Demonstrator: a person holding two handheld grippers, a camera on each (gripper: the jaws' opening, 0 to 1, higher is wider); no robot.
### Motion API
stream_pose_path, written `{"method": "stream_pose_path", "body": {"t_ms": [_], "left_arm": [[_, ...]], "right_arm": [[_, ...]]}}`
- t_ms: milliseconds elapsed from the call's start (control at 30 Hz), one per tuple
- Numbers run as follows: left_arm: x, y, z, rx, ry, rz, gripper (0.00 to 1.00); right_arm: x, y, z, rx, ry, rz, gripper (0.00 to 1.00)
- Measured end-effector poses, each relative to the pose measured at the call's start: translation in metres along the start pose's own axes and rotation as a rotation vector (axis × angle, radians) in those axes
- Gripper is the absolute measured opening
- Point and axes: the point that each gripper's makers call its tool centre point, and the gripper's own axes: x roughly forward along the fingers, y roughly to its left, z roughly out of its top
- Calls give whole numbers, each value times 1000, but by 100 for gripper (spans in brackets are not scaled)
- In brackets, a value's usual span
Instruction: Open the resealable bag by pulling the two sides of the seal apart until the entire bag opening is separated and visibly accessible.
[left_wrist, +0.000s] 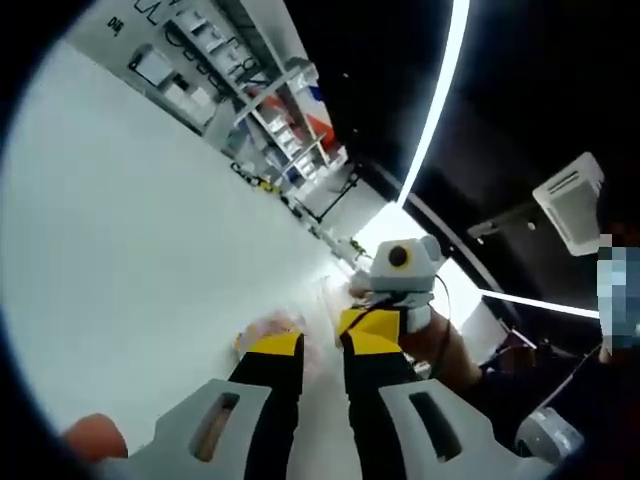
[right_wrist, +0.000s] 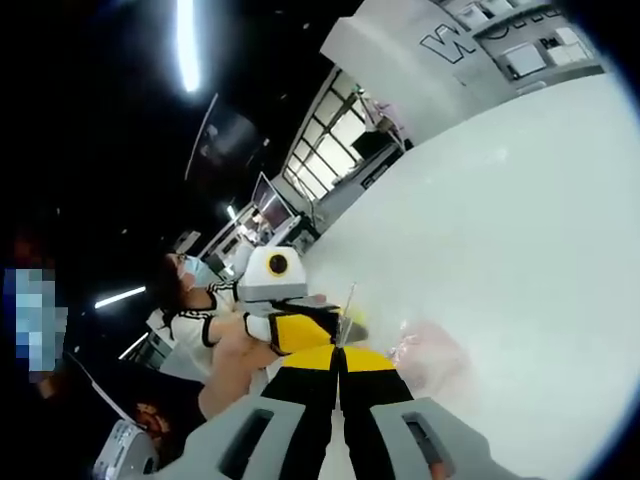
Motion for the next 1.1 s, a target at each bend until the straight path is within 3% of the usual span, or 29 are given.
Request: {"method": "stream_pose_path", "body": {"t_ms": [367,700,767,867,933,1000,1100], "left_arm": [[1,-7,-2,-27,4,-42,2],[-1,-7,1,57,6,-2,1],[-1,-10,2,55,7,-12,1],[-1,-7,2,72,7,6,1],[0,-8,2,74,7,7,1],[1,-10,1,81,14,4,1],[2,-7,1,103,17,28,1]], "right_arm": [[4,0,-8,-4,26,2,0],[0,-6,-8,-15,28,-27,0],[0,-5,-5,5,11,-13,0],[-3,-3,10,-28,-87,12,0],[-7,-6,7,-90,-58,-13,0],[-9,-9,8,-123,-58,-52,8],[-9,-1,7,-128,-54,-36,13]]}}
